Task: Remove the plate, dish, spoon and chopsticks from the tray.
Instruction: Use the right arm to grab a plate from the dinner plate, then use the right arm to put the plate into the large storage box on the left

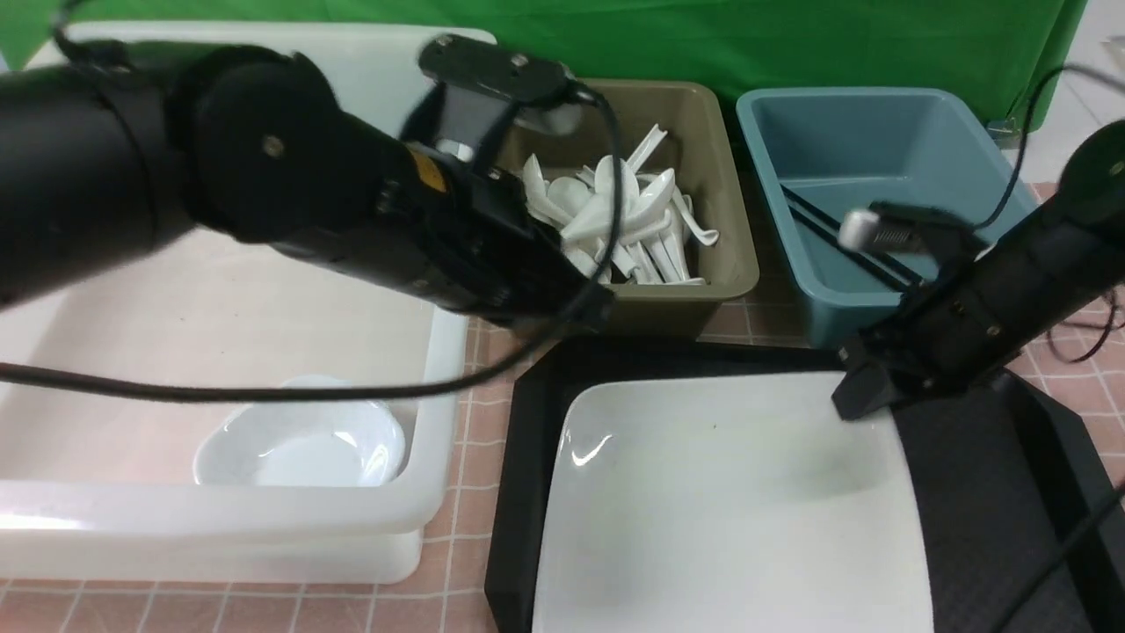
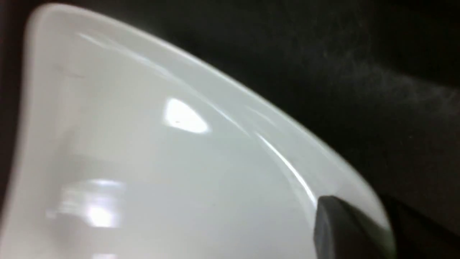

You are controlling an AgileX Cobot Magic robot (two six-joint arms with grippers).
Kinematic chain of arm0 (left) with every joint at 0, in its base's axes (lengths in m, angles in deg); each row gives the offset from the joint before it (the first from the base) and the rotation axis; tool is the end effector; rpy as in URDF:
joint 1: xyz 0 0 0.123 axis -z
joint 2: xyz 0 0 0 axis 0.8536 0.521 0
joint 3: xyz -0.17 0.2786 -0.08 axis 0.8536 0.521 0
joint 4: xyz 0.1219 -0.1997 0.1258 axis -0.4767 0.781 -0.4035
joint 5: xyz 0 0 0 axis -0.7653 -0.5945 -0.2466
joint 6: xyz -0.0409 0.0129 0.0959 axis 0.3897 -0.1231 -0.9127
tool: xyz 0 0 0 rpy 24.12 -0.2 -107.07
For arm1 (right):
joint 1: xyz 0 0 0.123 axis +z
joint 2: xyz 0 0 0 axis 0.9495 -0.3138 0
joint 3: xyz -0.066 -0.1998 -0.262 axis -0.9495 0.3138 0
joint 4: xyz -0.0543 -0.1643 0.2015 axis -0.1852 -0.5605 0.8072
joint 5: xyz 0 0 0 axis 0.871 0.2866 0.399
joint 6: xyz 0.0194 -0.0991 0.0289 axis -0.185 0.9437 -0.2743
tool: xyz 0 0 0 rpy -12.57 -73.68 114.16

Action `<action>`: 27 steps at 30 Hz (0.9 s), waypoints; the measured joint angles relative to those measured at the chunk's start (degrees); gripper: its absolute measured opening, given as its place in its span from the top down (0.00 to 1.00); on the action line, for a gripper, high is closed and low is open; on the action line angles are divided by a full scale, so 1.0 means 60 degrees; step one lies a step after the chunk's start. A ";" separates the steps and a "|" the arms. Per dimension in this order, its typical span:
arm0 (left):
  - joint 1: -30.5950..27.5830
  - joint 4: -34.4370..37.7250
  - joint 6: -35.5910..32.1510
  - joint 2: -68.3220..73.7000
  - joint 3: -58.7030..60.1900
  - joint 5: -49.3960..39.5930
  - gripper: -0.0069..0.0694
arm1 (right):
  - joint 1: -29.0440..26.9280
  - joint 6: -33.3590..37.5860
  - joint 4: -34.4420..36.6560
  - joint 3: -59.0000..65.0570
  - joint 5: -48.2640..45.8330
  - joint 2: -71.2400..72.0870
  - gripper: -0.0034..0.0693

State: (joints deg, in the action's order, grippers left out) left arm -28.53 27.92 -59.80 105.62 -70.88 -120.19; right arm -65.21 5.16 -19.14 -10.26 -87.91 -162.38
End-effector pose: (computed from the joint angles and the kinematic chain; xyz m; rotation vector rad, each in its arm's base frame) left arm 0.2946 -0.1854 0.3545 0.6260 2.3139 -0.4179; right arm 0.4017 0.0747 0.2461 -0.4343 2.6815 0.3688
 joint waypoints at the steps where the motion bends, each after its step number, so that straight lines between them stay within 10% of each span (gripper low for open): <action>1: -0.0044 -0.0010 0.0011 -0.0024 0.0000 -0.0019 0.90 | 0.0000 -0.0010 0.0002 0.0000 -0.0011 0.0152 0.76; 27: -0.5747 -0.0009 0.0148 -0.1614 0.0000 -0.1679 0.90 | 0.0858 -0.0222 0.1608 -0.4372 0.0363 0.2203 0.84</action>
State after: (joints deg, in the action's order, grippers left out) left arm -63.01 27.87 -58.91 95.94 -70.88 -130.26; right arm -60.06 3.83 -9.50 -36.49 -85.73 -149.16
